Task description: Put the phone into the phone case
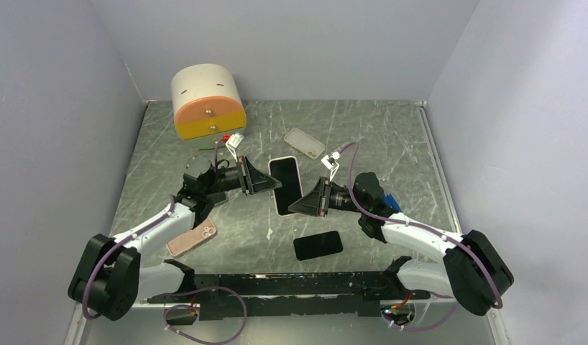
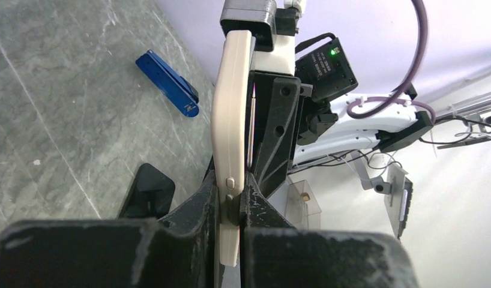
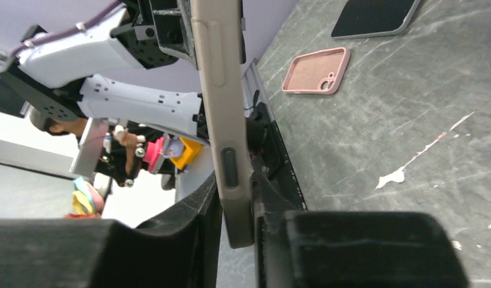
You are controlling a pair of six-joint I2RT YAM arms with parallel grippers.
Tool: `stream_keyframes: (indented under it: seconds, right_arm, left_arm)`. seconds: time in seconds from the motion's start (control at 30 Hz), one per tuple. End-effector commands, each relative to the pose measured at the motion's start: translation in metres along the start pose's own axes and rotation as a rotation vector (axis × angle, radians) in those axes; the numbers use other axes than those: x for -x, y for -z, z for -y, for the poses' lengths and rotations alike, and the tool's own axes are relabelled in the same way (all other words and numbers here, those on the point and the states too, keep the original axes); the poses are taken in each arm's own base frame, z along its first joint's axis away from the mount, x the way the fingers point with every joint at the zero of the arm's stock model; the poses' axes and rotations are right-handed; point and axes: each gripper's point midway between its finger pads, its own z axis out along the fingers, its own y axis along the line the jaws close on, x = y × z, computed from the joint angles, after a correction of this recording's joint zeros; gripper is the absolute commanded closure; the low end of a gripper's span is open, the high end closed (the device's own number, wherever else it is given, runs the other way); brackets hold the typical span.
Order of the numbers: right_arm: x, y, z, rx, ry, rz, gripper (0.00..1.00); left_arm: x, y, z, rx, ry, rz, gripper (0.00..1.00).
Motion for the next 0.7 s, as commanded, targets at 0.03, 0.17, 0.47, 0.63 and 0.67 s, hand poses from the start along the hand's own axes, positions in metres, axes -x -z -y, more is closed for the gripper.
stream_keyframes:
  seconds: [0.03, 0.17, 0.47, 0.63, 0.67]
  right_arm:
    - [0.033, 0.0, -0.033, 0.081, 0.097, 0.153, 0.9]
    - [0.042, 0.006, -0.037, 0.065, 0.114, 0.229, 1.0]
    - [0.063, 0.007, -0.04, 0.032, 0.154, 0.309, 1.0]
    - [0.066, 0.001, -0.041, 0.036, 0.147, 0.302, 1.0]
    - [0.067, 0.0, -0.04, 0.031, 0.145, 0.301, 1.0]
  left_arm:
    - [0.016, -0.003, 0.024, -0.071, -0.055, 0.015, 0.92]
    - [0.012, -0.003, 0.03, -0.096, -0.022, -0.019, 0.66]
    - [0.0, 0.001, 0.008, -0.007, 0.06, -0.006, 0.51]
    - [-0.001, 0.001, 0.005, 0.016, 0.063, -0.03, 0.51]
    - [-0.002, 0.001, 0.003, 0.026, 0.061, -0.037, 0.53]
